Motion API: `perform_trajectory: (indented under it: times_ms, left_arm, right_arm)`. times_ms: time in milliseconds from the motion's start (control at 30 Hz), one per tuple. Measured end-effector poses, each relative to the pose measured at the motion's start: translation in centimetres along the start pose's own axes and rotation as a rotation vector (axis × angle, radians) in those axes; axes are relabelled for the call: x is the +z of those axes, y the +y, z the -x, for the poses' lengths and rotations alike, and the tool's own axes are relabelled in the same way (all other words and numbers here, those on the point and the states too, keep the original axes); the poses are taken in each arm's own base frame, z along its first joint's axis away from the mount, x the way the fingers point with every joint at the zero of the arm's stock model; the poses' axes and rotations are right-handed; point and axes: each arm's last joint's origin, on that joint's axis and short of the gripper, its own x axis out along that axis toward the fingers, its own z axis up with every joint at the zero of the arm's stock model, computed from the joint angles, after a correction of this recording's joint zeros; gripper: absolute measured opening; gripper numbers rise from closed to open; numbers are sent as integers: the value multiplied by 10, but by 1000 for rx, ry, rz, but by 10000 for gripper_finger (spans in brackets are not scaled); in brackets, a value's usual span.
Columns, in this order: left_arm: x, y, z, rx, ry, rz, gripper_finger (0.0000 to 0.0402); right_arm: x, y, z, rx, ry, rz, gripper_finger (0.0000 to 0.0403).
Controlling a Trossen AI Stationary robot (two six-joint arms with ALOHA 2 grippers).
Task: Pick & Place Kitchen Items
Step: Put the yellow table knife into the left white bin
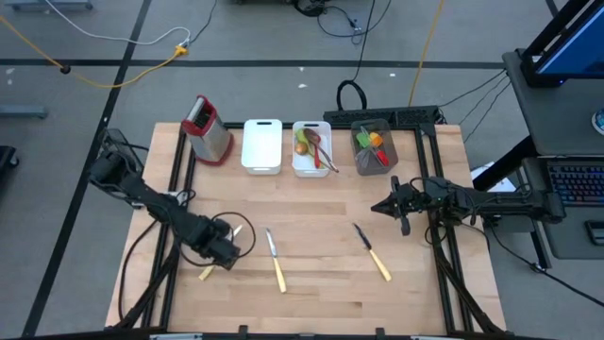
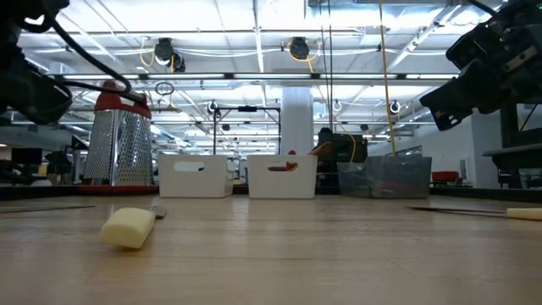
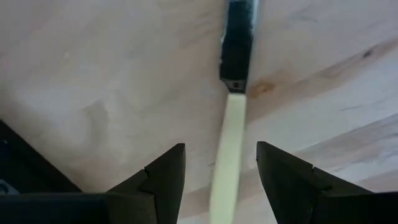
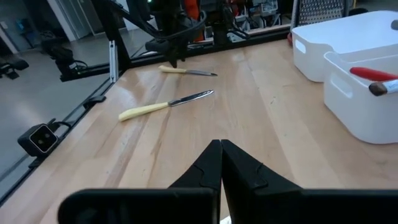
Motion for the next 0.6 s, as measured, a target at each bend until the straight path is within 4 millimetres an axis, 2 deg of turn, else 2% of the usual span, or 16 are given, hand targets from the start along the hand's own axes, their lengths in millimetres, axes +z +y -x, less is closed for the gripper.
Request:
perform_trajectory:
  times_ms: [267,467,600]
  left_arm:
    - [0,-4,-12,-96,-3,-19,202]
    - [2,7,-25,-56,7,6,202]
    - [3,7,-29,-85,9,-7,202]
  right_arm:
    - [-1,-2,0,-74,5,43,0]
    - [-1,-3,0,-79,2,43,0]
    - [-1,-3,0,-79,1,33,0]
